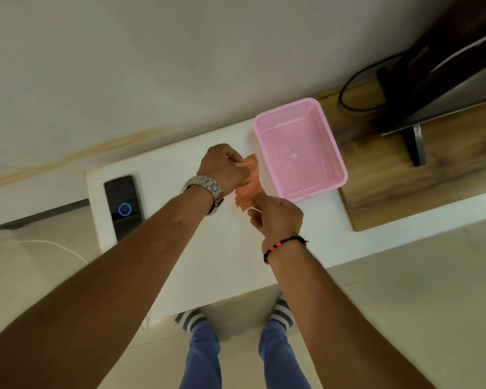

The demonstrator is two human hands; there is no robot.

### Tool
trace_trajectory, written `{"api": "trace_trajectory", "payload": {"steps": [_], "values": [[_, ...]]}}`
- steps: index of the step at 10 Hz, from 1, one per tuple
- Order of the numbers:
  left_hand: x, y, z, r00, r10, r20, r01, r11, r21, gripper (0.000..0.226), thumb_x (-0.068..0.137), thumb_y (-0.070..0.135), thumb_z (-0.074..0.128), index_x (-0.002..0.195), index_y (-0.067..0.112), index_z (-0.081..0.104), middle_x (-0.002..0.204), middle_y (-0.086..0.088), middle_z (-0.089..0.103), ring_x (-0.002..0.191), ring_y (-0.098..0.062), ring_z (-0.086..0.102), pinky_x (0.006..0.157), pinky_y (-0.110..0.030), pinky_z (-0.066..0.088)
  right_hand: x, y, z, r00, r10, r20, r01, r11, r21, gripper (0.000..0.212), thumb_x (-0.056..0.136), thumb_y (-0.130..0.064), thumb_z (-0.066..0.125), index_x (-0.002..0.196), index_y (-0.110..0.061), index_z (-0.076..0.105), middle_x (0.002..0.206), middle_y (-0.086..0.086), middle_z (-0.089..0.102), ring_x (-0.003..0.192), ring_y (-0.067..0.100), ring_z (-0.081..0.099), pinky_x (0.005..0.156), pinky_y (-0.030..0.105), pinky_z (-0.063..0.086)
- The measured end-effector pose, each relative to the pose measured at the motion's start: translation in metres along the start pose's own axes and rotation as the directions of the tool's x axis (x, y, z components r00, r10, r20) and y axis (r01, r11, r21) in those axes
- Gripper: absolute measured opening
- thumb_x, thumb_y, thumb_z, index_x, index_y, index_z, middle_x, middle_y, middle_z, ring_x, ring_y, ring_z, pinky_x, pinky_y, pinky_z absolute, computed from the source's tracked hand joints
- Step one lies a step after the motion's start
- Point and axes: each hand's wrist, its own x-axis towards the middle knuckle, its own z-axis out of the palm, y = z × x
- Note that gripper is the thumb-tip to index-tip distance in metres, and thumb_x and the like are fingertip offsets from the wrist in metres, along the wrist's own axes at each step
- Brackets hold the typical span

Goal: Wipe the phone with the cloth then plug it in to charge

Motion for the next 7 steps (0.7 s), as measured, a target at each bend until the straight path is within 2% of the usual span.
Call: {"api": "trace_trajectory", "payload": {"steps": [1, 2, 3, 4, 5, 6, 7], "values": [[-0.006, 0.031, -0.005, 0.997, 0.072, 0.024, -0.068, 0.986, -0.151, 0.025, 0.070, 0.010, 0.076, 0.091, 0.021, 0.068, 0.077, -0.002, 0.073, 0.058, -0.014, 0.071, 0.057, -0.037, 0.065, -0.017, -0.025, -0.016, 0.996, -0.084, -0.027, 0.087, 0.982, 0.167, 0.010, 0.070, -0.010, 0.078, 0.078, -0.006, 0.073, 0.070, 0.007, 0.077, 0.050, 0.014, 0.068, 0.053, 0.026, 0.058], [-0.001, 0.063, 0.006, 0.985, 0.164, 0.053, -0.150, 0.967, -0.206, 0.024, 0.074, 0.003, 0.076, 0.093, 0.016, 0.068, 0.079, -0.008, 0.072, 0.061, -0.021, 0.071, 0.063, -0.050, 0.066, -0.010, -0.054, -0.031, 0.977, -0.180, -0.115, 0.198, 0.965, 0.173, 0.014, 0.070, -0.008, 0.076, 0.082, -0.002, 0.074, 0.067, 0.006, 0.074, 0.049, 0.016, 0.066, 0.053, 0.027, 0.058], [0.007, 0.078, 0.019, 0.965, 0.242, 0.097, -0.241, 0.970, -0.023, 0.038, 0.078, 0.016, 0.082, 0.113, 0.017, 0.067, 0.100, -0.006, 0.072, 0.080, -0.022, 0.069, 0.080, -0.040, 0.064, 0.011, -0.070, -0.040, 0.971, -0.174, -0.166, 0.187, 0.980, 0.071, 0.027, 0.072, -0.013, 0.077, 0.098, -0.008, 0.074, 0.088, 0.004, 0.077, 0.076, 0.028, 0.075, 0.069, 0.035, 0.063], [0.009, 0.067, 0.020, 0.907, 0.420, 0.032, -0.402, 0.839, 0.367, 0.062, 0.087, 0.038, 0.076, 0.141, 0.013, 0.054, 0.133, -0.011, 0.063, 0.120, -0.028, 0.061, 0.099, -0.036, 0.050, 0.024, -0.065, -0.042, 0.882, -0.414, -0.225, 0.340, 0.889, -0.306, 0.044, 0.078, -0.027, 0.078, 0.117, -0.013, 0.062, 0.113, 0.003, 0.068, 0.104, 0.025, 0.066, 0.087, 0.029, 0.055], [-0.004, 0.041, 0.010, 0.860, 0.507, -0.056, -0.424, 0.772, 0.473, 0.072, 0.099, 0.047, 0.058, 0.156, 0.007, 0.038, 0.159, -0.019, 0.044, 0.148, -0.036, 0.039, 0.121, -0.047, 0.032, 0.015, -0.050, -0.033, 0.653, -0.757, 0.017, 0.613, 0.515, -0.600, 0.038, 0.092, -0.038, 0.065, 0.121, -0.014, 0.061, 0.115, 0.005, 0.070, 0.104, 0.023, 0.066, 0.094, 0.037, 0.057], [-0.015, 0.008, -0.006, 0.812, 0.569, -0.131, -0.375, 0.680, 0.630, 0.072, 0.105, 0.050, 0.034, 0.164, 0.011, 0.022, 0.172, -0.019, 0.019, 0.160, -0.037, 0.014, 0.127, -0.058, 0.009, 0.006, -0.033, -0.012, 0.491, -0.808, 0.326, 0.720, 0.166, -0.674, 0.053, 0.100, -0.044, 0.052, 0.143, -0.015, 0.048, 0.141, 0.009, 0.059, 0.127, 0.027, 0.058, 0.110, 0.041, 0.047], [-0.030, -0.008, -0.031, 0.782, 0.582, -0.221, -0.320, 0.680, 0.660, 0.070, 0.107, 0.048, 0.026, 0.166, 0.014, 0.010, 0.174, -0.017, 0.005, 0.161, -0.036, 0.003, 0.128, -0.059, 0.002, -0.013, -0.031, 0.013, 0.376, -0.745, 0.551, 0.754, -0.099, -0.649, 0.065, 0.104, -0.045, 0.037, 0.158, -0.011, 0.022, 0.166, 0.013, 0.023, 0.153, 0.030, 0.020, 0.125, 0.043, 0.018]]}}
